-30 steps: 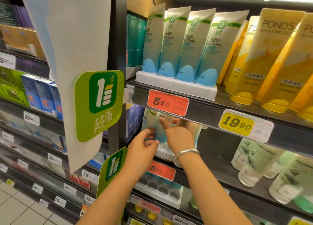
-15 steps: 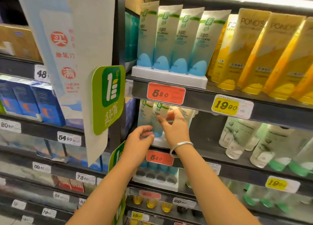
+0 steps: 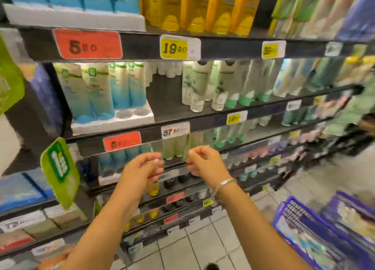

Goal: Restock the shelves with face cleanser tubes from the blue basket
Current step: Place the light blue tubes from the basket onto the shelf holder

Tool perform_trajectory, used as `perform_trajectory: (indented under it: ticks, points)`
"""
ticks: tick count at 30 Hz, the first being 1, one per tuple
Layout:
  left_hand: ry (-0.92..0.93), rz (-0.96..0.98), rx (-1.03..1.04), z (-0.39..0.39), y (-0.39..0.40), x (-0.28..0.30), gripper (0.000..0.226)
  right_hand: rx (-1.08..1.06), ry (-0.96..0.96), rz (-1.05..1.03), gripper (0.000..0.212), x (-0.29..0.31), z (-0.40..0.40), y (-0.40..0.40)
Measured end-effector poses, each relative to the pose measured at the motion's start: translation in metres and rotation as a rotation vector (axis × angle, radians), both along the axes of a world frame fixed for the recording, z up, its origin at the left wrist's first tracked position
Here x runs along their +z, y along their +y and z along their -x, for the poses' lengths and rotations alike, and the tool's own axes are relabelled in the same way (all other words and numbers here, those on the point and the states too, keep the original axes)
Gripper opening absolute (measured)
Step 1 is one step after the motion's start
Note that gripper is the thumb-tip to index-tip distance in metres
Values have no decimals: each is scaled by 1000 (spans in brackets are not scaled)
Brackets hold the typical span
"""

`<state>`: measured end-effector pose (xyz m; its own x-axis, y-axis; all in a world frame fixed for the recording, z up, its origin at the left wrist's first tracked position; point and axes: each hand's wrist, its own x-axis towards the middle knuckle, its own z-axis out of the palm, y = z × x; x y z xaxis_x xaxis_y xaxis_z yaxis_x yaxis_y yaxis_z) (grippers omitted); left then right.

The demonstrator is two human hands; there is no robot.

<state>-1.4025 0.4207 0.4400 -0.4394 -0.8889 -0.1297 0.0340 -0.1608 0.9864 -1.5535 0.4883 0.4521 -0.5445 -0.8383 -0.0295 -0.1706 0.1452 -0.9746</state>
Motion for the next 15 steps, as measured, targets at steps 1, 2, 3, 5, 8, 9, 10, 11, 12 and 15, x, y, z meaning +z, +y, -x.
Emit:
perform_trajectory:
  ticks: [1,2,3,5,8,9,10,11,12,15]
  points:
    - [-4,-31,-35,5,6,-9,17,-32,-35,-44,21,-11,4,17]
    - [-12,-70,-76,10,12,-19,17,-70,-79,-85,20,-23,8,35]
    - [-29,-111,-121,16,20,-30,17,-117,-129,-120,20,-36,11,55]
    - [-76,-183,-219,32,39,-49,16,-239,-230,-165,22,-57,19,97]
    - [-155,-252,-362,60,70,-70,16,-415,-342,-228,20,-81,35,158]
    - [-174,-276,-398,70,81,-75,16,-465,-379,-251,18,-87,41,176]
    - [-185,-303,-423,78,90,-81,15,-509,-416,-277,15,-94,47,193]
    - [-195,-327,-443,87,101,-86,14,-548,-455,-303,13,-102,52,210]
    - [-213,-343,-465,96,110,-92,13,-583,-497,-326,11,-109,57,225]
    - [-304,-384,-535,124,141,-114,13,-681,-602,-381,11,-131,69,275]
